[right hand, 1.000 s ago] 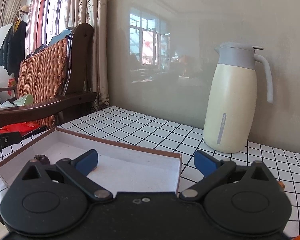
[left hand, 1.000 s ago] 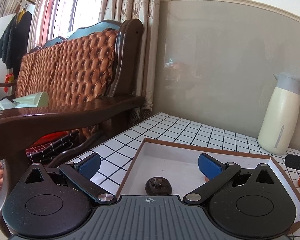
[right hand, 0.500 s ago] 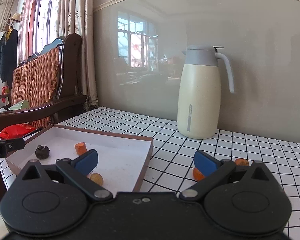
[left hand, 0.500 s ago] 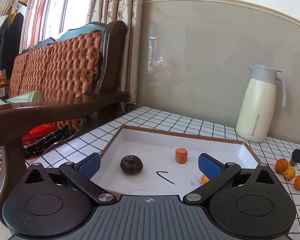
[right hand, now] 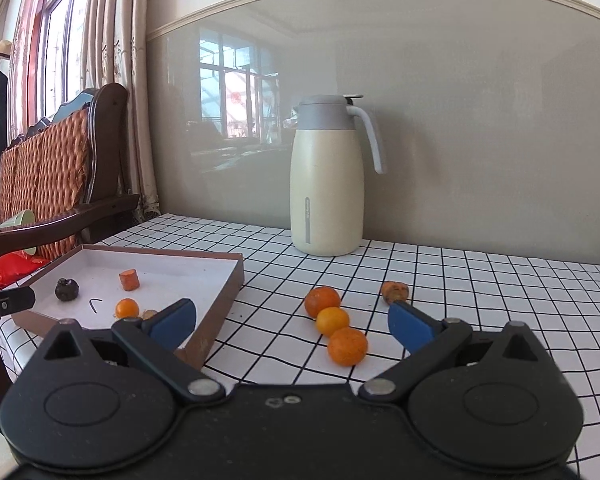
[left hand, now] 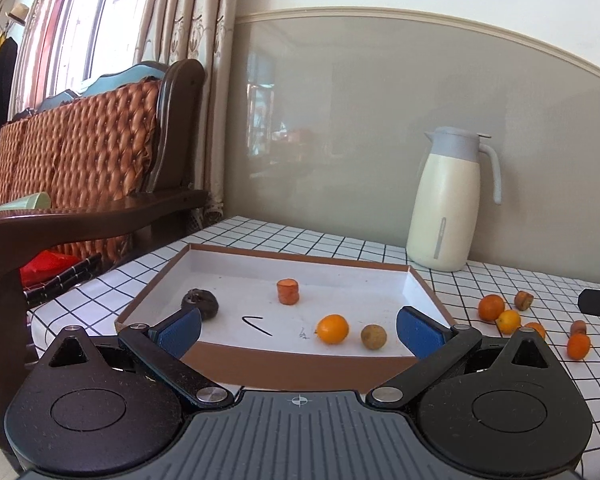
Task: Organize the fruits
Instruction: 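Withdraw both open tools from the box back toward the remaining fruits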
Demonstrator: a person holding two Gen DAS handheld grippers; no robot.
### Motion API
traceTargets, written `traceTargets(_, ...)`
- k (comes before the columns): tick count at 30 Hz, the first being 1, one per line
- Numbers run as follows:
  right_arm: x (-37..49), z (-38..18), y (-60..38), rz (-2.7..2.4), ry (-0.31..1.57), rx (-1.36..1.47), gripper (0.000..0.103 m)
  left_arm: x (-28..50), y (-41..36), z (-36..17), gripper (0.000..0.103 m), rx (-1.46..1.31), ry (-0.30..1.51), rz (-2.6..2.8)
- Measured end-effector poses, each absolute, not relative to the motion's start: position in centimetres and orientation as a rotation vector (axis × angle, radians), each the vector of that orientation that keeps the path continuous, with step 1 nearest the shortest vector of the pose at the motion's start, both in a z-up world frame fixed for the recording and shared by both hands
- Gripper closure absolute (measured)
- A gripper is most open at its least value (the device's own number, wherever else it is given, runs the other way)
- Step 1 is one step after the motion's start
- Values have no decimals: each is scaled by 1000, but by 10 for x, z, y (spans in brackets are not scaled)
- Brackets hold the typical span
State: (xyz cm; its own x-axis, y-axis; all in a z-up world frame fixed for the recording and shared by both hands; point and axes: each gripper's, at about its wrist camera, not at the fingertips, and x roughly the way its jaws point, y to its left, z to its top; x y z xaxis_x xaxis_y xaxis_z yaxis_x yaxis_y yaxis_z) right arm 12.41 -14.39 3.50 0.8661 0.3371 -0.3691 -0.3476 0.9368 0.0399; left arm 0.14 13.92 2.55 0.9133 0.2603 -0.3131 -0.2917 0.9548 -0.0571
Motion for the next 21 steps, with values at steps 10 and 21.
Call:
traceTargets(10,109,29,-175,283,379,-110,6,8,96,21,0,-75,315,195)
traceTargets(21,106,17,-216,198,399,-105,6,19,44,9,0,30,306,94)
